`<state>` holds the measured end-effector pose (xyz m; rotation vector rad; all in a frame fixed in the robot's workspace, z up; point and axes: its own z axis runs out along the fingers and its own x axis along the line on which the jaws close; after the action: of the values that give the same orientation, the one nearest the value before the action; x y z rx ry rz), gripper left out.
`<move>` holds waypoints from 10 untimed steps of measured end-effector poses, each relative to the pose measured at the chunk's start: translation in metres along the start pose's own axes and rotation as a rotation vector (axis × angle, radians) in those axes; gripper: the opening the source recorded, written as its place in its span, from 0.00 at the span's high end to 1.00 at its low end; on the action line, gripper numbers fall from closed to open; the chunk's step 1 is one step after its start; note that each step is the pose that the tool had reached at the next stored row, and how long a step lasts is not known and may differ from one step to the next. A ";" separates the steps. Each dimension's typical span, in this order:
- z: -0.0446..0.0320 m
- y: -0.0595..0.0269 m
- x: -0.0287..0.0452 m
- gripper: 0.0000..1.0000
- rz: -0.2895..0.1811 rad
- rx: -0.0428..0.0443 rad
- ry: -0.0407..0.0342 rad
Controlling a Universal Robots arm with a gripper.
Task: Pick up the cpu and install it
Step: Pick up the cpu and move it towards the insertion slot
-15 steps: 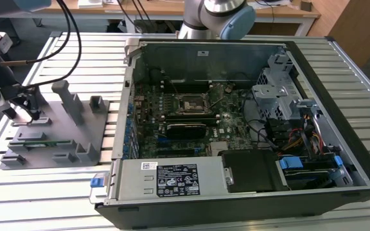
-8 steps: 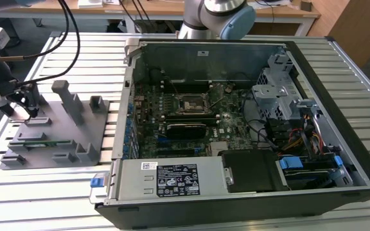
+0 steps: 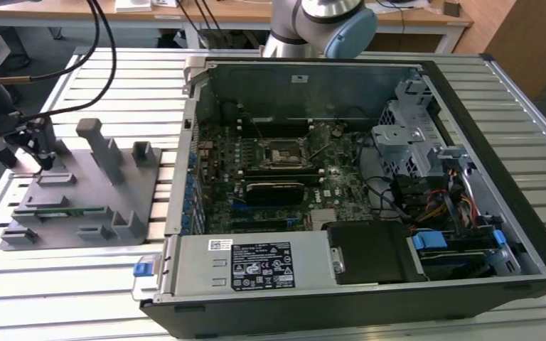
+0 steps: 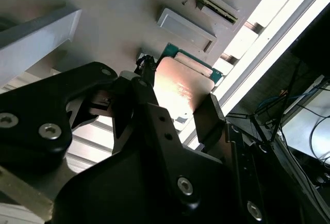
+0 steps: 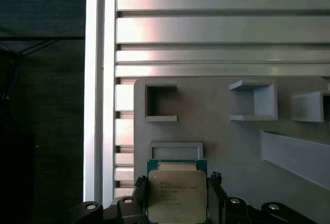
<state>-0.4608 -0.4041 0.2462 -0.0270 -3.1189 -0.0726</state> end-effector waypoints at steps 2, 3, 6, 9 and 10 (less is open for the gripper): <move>-0.0019 0.0001 0.0001 0.46 0.000 0.0000 0.0001; -0.0027 0.0001 0.0001 0.46 0.000 0.0000 0.0000; -0.0058 0.0003 0.0001 0.46 0.000 0.0000 0.0000; -0.0090 0.0004 0.0002 0.46 0.000 0.0000 0.0000; -0.0099 0.0005 0.0002 0.46 0.000 0.0000 0.0001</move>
<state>-0.4608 -0.4041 0.2561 -0.0270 -3.1189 -0.0725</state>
